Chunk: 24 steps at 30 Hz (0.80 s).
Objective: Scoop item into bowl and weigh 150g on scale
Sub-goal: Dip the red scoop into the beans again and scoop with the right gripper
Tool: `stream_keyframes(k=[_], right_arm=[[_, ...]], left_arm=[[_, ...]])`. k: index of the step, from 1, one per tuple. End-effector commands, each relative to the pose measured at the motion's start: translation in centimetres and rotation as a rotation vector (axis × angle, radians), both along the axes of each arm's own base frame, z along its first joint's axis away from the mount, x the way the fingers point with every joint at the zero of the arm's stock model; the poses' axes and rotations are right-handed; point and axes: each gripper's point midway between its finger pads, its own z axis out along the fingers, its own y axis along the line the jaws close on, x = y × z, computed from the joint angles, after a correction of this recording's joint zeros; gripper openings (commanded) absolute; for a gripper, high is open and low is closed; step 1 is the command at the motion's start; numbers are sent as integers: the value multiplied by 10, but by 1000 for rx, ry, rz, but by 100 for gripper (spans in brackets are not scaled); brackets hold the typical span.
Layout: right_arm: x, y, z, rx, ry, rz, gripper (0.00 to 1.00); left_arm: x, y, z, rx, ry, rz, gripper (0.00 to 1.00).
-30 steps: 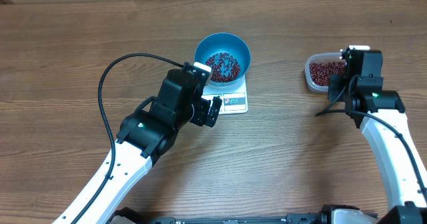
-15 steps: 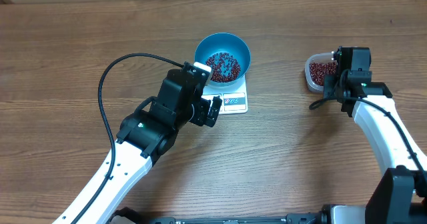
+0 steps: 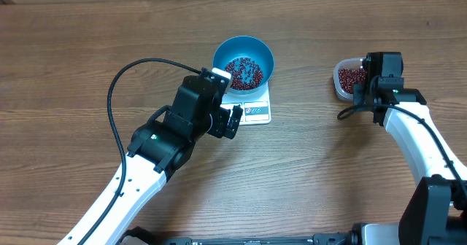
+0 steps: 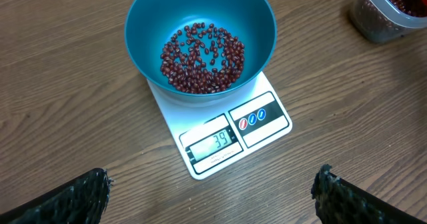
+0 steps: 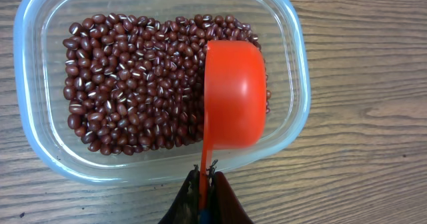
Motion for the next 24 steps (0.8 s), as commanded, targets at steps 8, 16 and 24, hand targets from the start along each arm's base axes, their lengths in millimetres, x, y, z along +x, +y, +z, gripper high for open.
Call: stream_keyframes(k=[8, 16, 24], right_arm=[[7, 19, -17, 96, 29, 85, 4], [8, 21, -36, 111, 67, 89, 4], [16, 43, -35, 220, 32, 152, 4]], left_arm=[[0, -2, -2, 2, 3, -17, 100], [0, -2, -2, 2, 3, -17, 99], [0, -2, -2, 2, 3, -17, 100]])
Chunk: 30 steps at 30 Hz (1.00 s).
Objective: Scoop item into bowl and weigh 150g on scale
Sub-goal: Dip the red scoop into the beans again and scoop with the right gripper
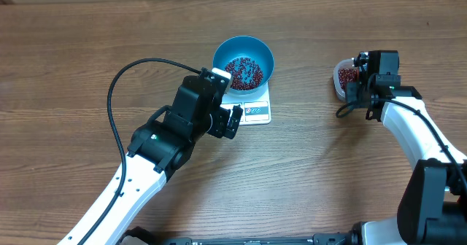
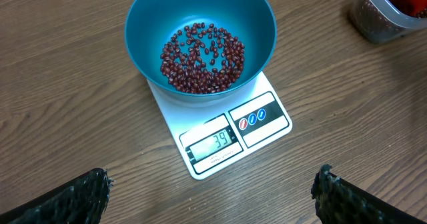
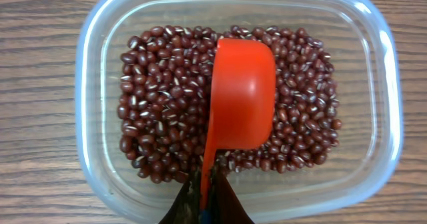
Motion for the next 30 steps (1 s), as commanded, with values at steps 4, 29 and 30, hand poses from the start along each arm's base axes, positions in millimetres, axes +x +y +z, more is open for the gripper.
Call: stream_keyframes(k=[4, 29, 30], right_arm=[[-2, 20, -12, 95, 30, 61, 4], [-9, 7, -14, 484, 4, 47, 4], [-10, 5, -16, 495, 8, 41, 4]], left_arm=[[0, -2, -1, 2, 2, -17, 100], [0, -2, -1, 2, 2, -17, 100], [0, -2, -1, 2, 2, -17, 99]])
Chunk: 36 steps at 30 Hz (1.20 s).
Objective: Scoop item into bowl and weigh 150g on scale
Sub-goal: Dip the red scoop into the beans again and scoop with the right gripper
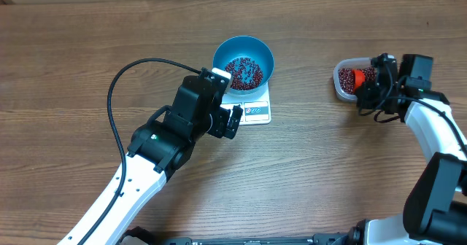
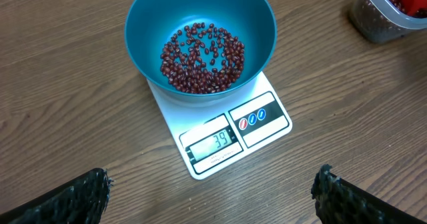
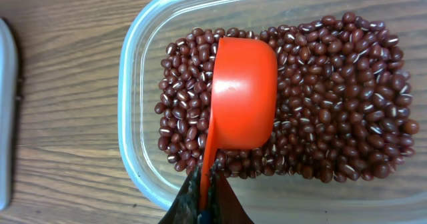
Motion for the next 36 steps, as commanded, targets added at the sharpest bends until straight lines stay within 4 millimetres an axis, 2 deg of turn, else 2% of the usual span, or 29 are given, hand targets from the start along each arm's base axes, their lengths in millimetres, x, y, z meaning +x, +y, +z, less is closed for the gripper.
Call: stream_keyframes(k=[1, 20, 36], right_arm=[[-7, 6, -17, 93, 52, 16, 4], [-6, 22, -7, 219, 21, 57, 4], [-11, -1, -3, 304, 24, -46, 4]], left_arm=[[0, -2, -1, 1, 2, -17, 100], [0, -2, -1, 1, 2, -17, 100], [0, -2, -1, 1, 2, -17, 100]])
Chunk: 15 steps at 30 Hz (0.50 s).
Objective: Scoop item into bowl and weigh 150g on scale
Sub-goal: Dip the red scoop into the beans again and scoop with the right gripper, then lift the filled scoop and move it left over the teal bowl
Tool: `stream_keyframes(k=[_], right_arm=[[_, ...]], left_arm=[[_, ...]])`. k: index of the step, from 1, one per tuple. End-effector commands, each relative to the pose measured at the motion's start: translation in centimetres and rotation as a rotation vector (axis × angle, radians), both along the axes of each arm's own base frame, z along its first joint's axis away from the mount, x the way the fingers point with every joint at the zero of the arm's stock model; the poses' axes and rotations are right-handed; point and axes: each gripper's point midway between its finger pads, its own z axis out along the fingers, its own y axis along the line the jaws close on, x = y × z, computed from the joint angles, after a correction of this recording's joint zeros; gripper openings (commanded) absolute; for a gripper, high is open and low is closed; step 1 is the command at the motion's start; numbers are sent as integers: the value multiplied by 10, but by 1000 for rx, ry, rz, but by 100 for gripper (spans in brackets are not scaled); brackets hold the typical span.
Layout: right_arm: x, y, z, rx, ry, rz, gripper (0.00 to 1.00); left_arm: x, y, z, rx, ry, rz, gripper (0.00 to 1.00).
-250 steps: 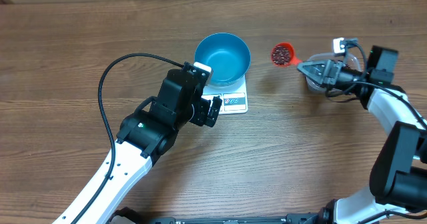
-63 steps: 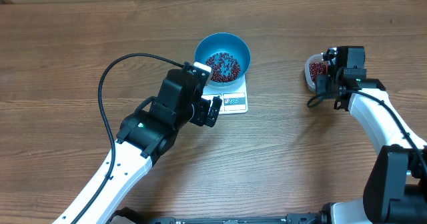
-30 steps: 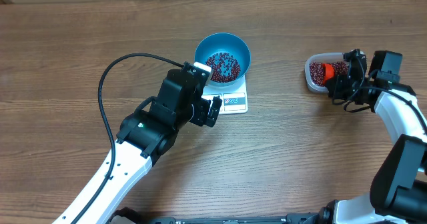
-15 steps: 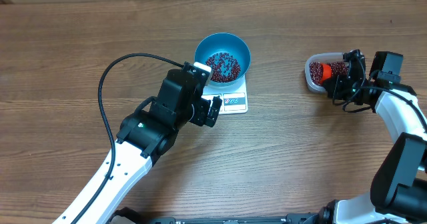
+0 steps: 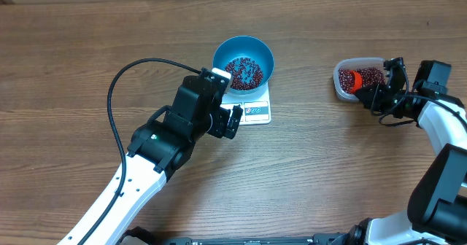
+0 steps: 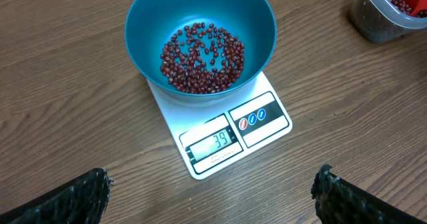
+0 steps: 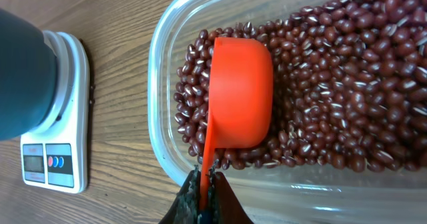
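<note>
A blue bowl (image 6: 200, 34) holding some red beans sits on the white scale (image 6: 223, 132), whose display reads 39. My left gripper (image 6: 210, 194) hangs open just in front of the scale, nothing between its fingers. At the table's right, a clear tub (image 7: 173, 84) is full of red beans (image 7: 347, 84). My right gripper (image 7: 205, 192) is shut on the handle of an orange scoop (image 7: 241, 94), whose bowl lies turned on its side, bottom up to the camera, among the beans at the tub's left end. In the overhead view the scoop (image 5: 354, 78) shows in the tub (image 5: 340, 86).
The wooden table (image 5: 314, 172) spreads around the scale and the tub. A black cable (image 5: 117, 84) loops from my left arm across the table's left half. The scale (image 7: 63, 151) lies to the left of the tub in the right wrist view.
My right wrist has swung further round to the tub's right side, and the scoop now lies nearer the tub's left end. The left arm, bowl and scale reading stayed the same.
My right gripper held the orange scoop over the beans in the tub at every moment. The wrist stood behind the tub at first, then came round to its right side, with the scoop turning with it in the beans. The scale read 39 throughout and my left gripper stayed open.
</note>
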Motion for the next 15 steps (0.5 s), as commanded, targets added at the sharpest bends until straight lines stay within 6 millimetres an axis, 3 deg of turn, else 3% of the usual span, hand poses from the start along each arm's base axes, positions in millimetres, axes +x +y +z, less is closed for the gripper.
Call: stream_keyframes(k=[1, 6, 15], right_arm=[[-6, -3, -9, 48, 45, -43, 4], [-6, -16, -8, 96, 71, -136, 4], [-4, -18, 13, 262, 11, -150, 4]], left_arm=[[0, -2, -1, 2, 2, -17, 99], [0, -2, -1, 2, 2, -17, 100], [0, -2, -1, 2, 2, -17, 100]])
